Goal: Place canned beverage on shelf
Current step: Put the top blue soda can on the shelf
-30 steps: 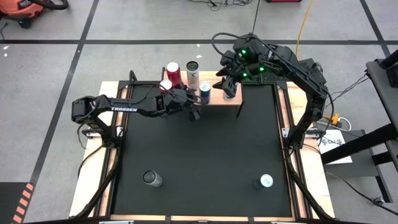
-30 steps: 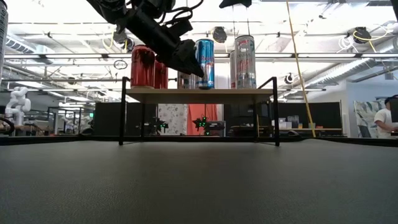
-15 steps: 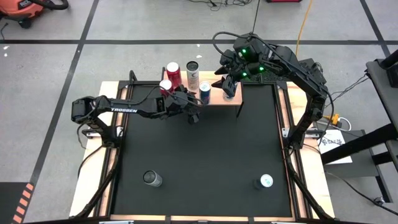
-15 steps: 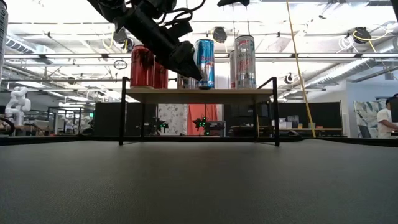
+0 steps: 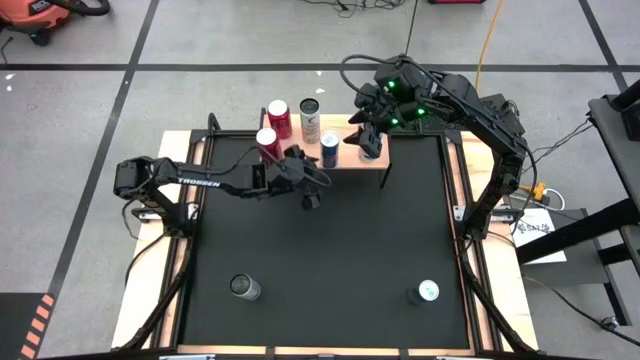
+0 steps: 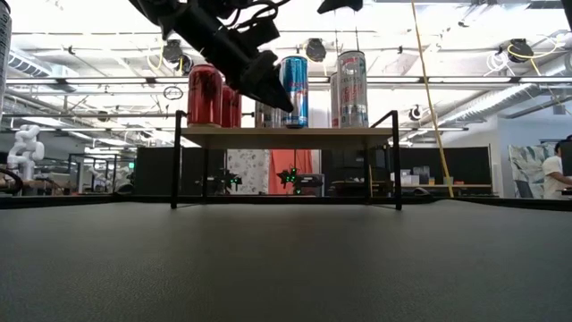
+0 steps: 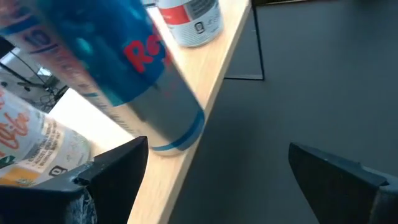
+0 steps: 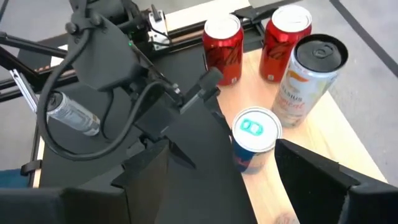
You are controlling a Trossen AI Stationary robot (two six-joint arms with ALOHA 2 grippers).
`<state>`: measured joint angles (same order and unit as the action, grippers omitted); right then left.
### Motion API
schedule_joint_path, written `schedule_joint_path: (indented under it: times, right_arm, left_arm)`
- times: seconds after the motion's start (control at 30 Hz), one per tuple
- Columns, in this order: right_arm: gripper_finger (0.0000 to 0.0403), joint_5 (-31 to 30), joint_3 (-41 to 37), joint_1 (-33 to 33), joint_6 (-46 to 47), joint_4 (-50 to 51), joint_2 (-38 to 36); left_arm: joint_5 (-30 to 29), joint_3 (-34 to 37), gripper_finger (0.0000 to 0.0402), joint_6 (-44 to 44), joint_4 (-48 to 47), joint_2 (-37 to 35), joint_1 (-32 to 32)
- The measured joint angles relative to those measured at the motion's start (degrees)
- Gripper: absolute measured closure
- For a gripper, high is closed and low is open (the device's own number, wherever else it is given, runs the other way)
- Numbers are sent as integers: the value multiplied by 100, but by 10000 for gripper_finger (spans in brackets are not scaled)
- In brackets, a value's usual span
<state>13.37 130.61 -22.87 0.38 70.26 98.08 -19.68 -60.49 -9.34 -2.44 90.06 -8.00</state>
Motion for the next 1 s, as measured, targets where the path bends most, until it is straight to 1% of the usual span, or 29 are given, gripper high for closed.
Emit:
schedule_joint_path:
  times: [0.27,0.33,0.47,0.57,0.77,0.87,0.93,1.0]
  right_arm:
    - [129,2,0,0,201,184,0]
    - [129,14,0,0,324,274,0]
    - [129,17,0,0,409,547,0]
    - [129,17,0,0,498,676,0]
    - [129,20,0,0,856,589,0]
    - [129,20,0,0,938,492,0]
    - [129,21,0,0,942,359,0]
    - [129,22,0,0,944,248,0]
  left_arm:
    - [-16,2,10,3,-120,-88,378]
    - [-15,2,10,45,-261,-243,496]
    - [21,2,10,477,-494,-718,674]
    - [224,1,10,745,-652,-1086,768]
    - [893,2,10,761,-1069,-1642,974]
    - [1039,-2,10,758,-1020,-1786,1072]
    - [1067,7,10,760,-1052,-1866,1129]
    - [1069,0,10,756,-893,-1921,1164]
